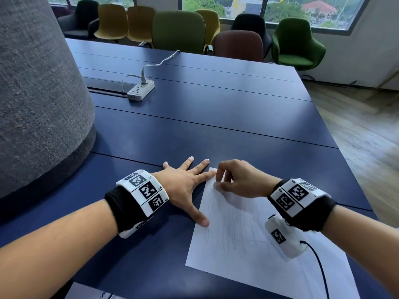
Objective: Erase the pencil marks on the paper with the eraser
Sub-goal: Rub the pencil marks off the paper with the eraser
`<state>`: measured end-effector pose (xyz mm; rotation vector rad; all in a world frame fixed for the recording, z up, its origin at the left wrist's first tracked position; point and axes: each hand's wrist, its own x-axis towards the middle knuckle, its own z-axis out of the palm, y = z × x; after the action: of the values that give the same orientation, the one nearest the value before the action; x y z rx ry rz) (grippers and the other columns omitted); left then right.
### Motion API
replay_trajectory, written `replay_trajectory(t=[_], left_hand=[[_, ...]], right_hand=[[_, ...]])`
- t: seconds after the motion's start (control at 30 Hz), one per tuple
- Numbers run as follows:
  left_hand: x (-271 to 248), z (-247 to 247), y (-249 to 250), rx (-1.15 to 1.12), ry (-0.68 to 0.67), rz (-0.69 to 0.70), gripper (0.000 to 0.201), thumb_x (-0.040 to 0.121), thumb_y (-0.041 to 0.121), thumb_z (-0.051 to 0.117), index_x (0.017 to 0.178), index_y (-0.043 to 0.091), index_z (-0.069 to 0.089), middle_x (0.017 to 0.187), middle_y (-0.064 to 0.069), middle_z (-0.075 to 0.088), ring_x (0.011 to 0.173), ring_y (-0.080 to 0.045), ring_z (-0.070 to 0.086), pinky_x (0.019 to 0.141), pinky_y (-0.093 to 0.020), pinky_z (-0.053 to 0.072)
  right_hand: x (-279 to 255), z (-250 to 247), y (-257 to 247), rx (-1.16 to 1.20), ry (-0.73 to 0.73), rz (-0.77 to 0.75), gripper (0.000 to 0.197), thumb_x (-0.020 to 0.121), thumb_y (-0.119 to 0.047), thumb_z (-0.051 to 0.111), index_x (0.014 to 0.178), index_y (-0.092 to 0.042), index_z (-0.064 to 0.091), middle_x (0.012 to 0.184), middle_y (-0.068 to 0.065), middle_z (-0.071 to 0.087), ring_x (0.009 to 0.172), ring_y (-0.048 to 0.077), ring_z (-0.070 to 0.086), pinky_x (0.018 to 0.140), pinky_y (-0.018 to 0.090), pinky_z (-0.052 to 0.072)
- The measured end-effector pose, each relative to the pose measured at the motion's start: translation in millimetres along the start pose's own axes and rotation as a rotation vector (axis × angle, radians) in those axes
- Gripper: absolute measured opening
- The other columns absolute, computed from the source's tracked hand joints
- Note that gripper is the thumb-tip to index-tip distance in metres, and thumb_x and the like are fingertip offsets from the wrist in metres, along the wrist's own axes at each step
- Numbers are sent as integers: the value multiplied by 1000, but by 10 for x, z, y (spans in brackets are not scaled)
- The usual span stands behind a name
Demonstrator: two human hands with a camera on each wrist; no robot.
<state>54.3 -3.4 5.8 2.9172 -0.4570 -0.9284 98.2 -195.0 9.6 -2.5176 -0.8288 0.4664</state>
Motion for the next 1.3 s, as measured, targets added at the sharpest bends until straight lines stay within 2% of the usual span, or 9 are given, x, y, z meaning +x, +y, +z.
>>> replay_trajectory(t=[0.1, 0.27, 0.4, 0.6, 0.8, 0.97, 1.1, 1.23, 1.3], left_hand=[[1, 2, 1, -2, 6, 0, 135, 51, 88, 67, 150, 47, -17, 153, 26, -32, 144, -16, -31, 106, -77, -2], [7, 0, -2, -1, 1, 3, 136, 51, 87, 67, 150, 46, -17, 153, 25, -32, 144, -16, -31, 105, -77, -2], [2, 2, -1, 10, 5, -3, 135, 51, 87, 67, 149, 48, -17, 154, 25, -32, 144, -16, -31, 106, -77, -2], [11, -2, -12, 8, -7, 9, 134, 50, 86, 69, 147, 52, -18, 154, 23, -33, 144, -18, -31, 105, -77, -3], [-24, 6, -10, 5, 30, 13, 135, 51, 88, 66, 150, 47, -17, 154, 24, -33, 145, -17, -28, 108, -76, 3], [-178, 182, -26, 48, 105, 151, 134, 56, 86, 66, 154, 37, -11, 155, 29, -25, 146, -7, -24, 112, -70, 3], [-193, 200, -31, 15, 98, 149, 135, 54, 84, 69, 153, 42, -13, 156, 30, -22, 146, -7, -23, 111, -71, -1], [-198, 182, -15, 15, 92, 143, 134, 54, 83, 70, 151, 43, -13, 157, 28, -20, 146, -6, -23, 110, -73, 0], [-202, 184, -7, 15, 89, 138, 134, 55, 83, 70, 153, 42, -11, 157, 29, -21, 146, -6, -22, 109, -74, 1]], right_hand=[[44, 5, 34, 27, 84, 23, 10, 87, -27, 68, 87, -21, 60, 70, -12, 56, 61, 1, 52, 56, 14, 36], [-15, 47, -29, 37, -25, -31, 11, 86, -27, 70, 86, -18, 64, 63, -13, 55, 53, -3, 52, 52, 7, 36], [64, -41, 14, 6, 74, 17, 9, 86, -27, 69, 89, -19, 64, 69, -13, 57, 61, 0, 53, 56, 12, 35], [-181, 107, -181, 38, -109, -137, 9, 86, -20, 70, 83, -17, 62, 75, -18, 49, 60, -3, 53, 57, 10, 39], [-72, 80, -69, 40, 24, -46, 10, 89, -24, 67, 88, -16, 61, 63, -12, 56, 54, -6, 52, 54, 5, 37], [-75, 67, -55, 61, 14, -60, 11, 87, -24, 68, 82, -21, 59, 61, -11, 56, 53, -8, 52, 54, 5, 37], [-122, 103, -86, 68, 14, -67, 12, 87, -23, 68, 80, -21, 58, 60, -11, 54, 51, -6, 51, 53, 7, 37], [-246, 147, -189, 51, -123, -130, 9, 84, -23, 71, 84, -16, 65, 60, -12, 51, 53, -2, 50, 54, 10, 39], [-204, 121, -176, 36, -91, -118, 9, 84, -22, 71, 82, -18, 64, 60, -12, 51, 53, -4, 50, 53, 10, 38]])
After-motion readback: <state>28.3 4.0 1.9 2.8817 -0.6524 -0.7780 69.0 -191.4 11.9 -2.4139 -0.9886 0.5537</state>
